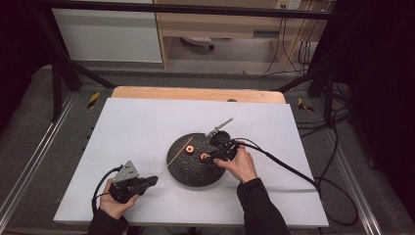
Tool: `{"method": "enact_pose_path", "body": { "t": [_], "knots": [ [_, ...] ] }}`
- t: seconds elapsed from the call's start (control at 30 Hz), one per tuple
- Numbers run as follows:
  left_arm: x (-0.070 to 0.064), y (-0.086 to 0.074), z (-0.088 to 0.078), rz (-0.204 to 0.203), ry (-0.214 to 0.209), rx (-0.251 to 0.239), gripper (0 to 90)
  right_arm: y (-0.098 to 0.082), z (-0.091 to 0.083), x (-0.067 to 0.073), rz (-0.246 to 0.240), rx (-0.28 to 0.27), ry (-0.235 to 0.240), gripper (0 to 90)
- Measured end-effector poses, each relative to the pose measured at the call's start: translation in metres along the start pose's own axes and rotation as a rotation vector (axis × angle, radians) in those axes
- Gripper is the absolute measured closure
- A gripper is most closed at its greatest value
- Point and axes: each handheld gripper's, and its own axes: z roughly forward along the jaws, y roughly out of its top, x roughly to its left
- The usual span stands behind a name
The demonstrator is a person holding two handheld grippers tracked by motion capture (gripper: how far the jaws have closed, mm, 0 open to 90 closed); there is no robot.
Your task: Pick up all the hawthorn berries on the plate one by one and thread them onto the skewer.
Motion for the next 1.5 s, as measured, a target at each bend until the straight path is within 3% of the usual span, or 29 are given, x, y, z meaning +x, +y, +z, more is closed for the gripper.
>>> {"method": "enact_pose_path", "body": {
  "t": [0.2,0.57,0.7,1.27,1.5],
  "knots": [
    [-0.001,0.0,0.0,-0.002,0.001,-0.003,88.3,-0.012,-0.008,-0.004,0.056,-0.085,0.005,60.5],
    [-0.002,0.0,0.001,-0.004,0.003,-0.009,88.3,-0.035,-0.012,-0.002,0.155,-0.31,0.024,60.6],
    [-0.003,0.0,0.001,-0.006,0.004,-0.011,88.3,-0.042,-0.011,0.002,0.206,-0.422,0.045,60.7],
    [-0.004,0.0,0.002,-0.015,0.011,-0.015,88.3,-0.055,0.008,0.009,0.321,-0.653,0.061,60.7],
    [-0.005,0.0,0.004,-0.021,0.01,-0.015,88.3,-0.056,0.013,0.012,0.35,-0.706,0.057,60.8]
  ]
}}
